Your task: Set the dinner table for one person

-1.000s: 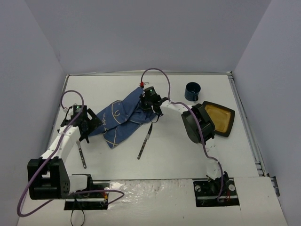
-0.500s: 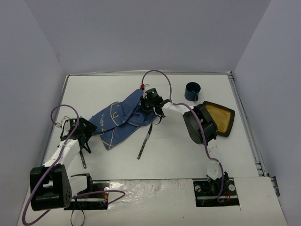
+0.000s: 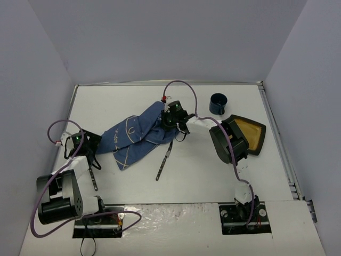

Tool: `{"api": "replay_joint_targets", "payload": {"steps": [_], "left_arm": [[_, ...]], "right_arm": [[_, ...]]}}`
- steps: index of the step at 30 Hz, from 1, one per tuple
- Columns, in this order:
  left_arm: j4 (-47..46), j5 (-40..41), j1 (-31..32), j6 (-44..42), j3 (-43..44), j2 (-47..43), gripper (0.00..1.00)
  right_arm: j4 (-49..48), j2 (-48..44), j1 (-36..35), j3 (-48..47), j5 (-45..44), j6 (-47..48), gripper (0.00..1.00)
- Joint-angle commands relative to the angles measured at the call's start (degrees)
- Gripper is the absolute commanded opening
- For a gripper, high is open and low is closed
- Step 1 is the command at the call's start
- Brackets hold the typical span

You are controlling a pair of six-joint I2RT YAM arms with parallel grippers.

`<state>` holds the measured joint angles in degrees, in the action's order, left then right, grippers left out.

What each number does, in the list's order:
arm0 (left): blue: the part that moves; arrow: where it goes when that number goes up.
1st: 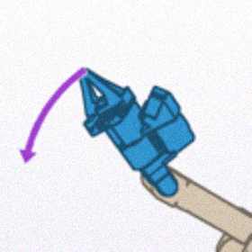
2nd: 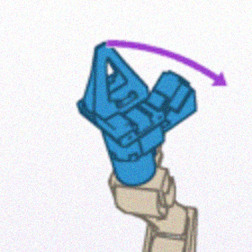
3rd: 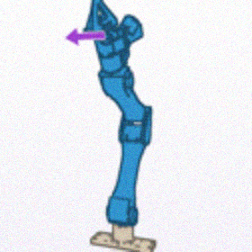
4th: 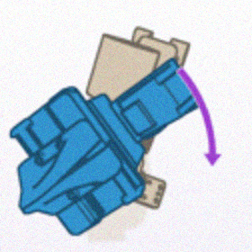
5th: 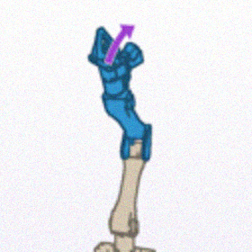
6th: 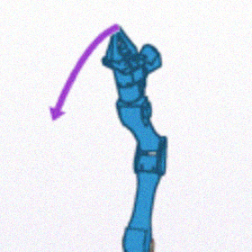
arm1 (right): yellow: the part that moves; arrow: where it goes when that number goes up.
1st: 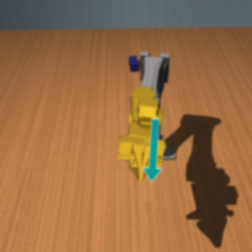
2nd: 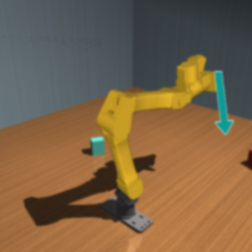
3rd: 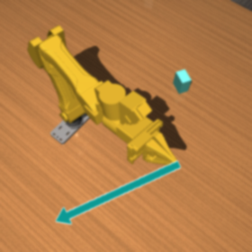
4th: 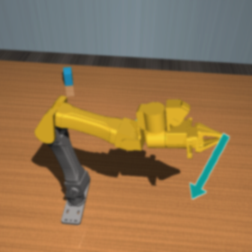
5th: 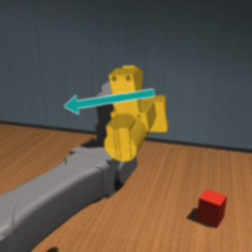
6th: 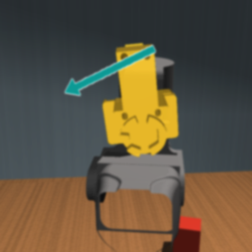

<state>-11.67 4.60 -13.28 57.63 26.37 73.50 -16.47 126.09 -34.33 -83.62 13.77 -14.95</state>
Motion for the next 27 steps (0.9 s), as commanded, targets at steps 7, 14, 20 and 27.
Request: {"api": "replay_joint_targets", "payload": {"steps": [7, 14, 20, 27], "left_arm": [[-7.8, -2.6, -0.5, 4.1, -1.9, 3.1, 0.7], [-5.8, -2.9, -0.5, 4.9, -1.2, -0.9, 0.07], [6.4, -3.7, -0.5, 4.0, 7.5, -8.5, 0.0], [21.9, -7.6, 0.0, 3.4, 23.9, -10.2, 0.0]], "right_arm": [[-0.6, -5.3, 0.8, 1.2, 0.8, 0.2, 0.0], [-0.4, -5.9, 0.8, 1.5, 0.5, 0.0, 0.0], [1.7, -8.1, 0.8, 2.3, -2.0, 2.3, 0.0], [7.2, -16.2, 0.8, 4.2, -9.3, 9.6, 0.0]]}}
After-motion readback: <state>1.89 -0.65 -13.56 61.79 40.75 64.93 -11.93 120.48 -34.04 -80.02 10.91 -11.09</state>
